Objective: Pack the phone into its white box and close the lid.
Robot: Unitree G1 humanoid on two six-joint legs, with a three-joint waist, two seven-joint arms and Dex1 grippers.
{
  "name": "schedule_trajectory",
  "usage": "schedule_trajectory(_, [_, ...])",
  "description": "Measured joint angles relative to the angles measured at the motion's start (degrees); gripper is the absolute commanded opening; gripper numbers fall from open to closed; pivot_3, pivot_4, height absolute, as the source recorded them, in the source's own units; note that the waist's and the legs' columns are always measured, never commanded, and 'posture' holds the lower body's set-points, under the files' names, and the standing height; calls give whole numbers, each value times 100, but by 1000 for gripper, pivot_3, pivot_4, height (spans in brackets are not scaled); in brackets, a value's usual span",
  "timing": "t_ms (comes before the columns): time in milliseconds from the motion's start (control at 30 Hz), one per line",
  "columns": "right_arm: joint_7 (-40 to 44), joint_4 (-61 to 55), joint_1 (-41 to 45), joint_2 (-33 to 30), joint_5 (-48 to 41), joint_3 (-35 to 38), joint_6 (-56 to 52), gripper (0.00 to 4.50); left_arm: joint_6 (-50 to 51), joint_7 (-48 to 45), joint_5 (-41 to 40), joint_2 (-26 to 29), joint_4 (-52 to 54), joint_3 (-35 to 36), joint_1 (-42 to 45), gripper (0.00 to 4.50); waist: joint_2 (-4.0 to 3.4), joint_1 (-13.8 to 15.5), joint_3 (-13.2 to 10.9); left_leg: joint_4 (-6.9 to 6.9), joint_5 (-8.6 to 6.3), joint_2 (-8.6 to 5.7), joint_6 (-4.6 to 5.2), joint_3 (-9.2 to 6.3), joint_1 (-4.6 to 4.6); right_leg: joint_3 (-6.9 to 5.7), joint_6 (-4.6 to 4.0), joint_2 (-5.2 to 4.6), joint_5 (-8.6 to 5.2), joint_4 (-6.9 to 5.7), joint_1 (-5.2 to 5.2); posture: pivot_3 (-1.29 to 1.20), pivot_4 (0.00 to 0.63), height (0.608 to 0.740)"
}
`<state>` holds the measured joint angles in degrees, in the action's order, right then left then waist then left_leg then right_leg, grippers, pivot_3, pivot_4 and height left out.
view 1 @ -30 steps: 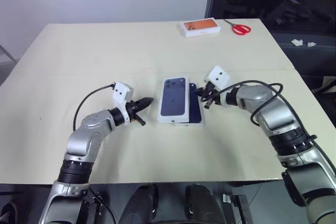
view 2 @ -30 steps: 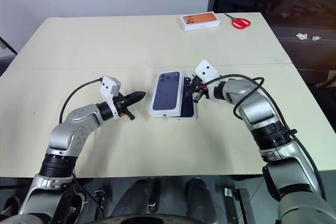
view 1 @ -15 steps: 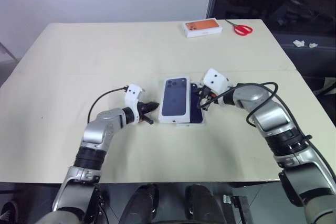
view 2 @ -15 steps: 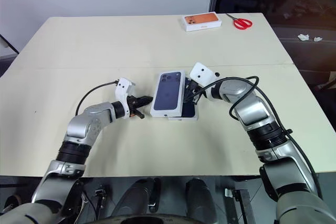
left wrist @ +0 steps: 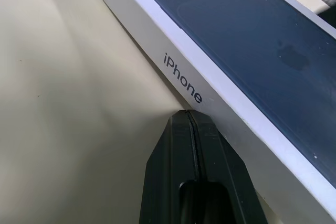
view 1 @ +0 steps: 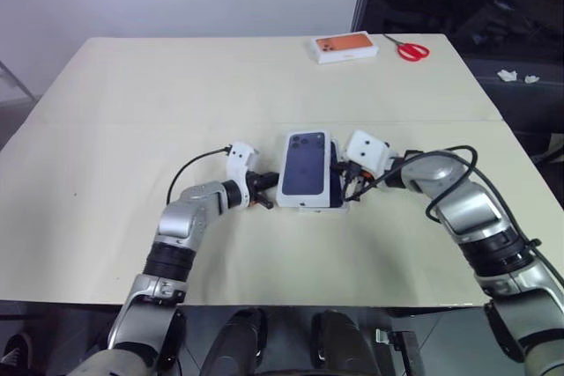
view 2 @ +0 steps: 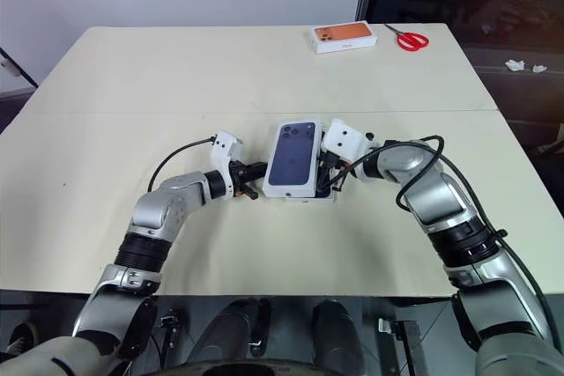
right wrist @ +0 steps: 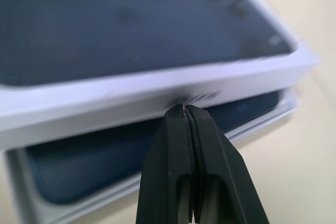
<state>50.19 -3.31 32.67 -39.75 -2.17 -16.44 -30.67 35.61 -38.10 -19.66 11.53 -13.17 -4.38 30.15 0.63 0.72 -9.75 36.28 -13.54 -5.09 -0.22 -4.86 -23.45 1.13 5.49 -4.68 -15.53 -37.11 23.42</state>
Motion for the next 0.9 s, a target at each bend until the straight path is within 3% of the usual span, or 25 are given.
schedule_trajectory(467, [67, -7, -33, -147, 188, 30, 104, 45, 295, -56, 52, -124, 329, -454, -1, 0, 3, -8, -2, 0, 1, 2, -1, 0, 0, 0, 0, 2, 0, -1, 2, 0, 150, 740])
schedule_trajectory(900, [-22, 234, 28, -163, 356, 51, 160, 45, 937, -57, -10, 440, 861, -335, 5, 0, 3, -15, -2, 0, 2, 2, -3, 1, 0, 1, 0, 3, 0, -2, 3, 0, 150, 740])
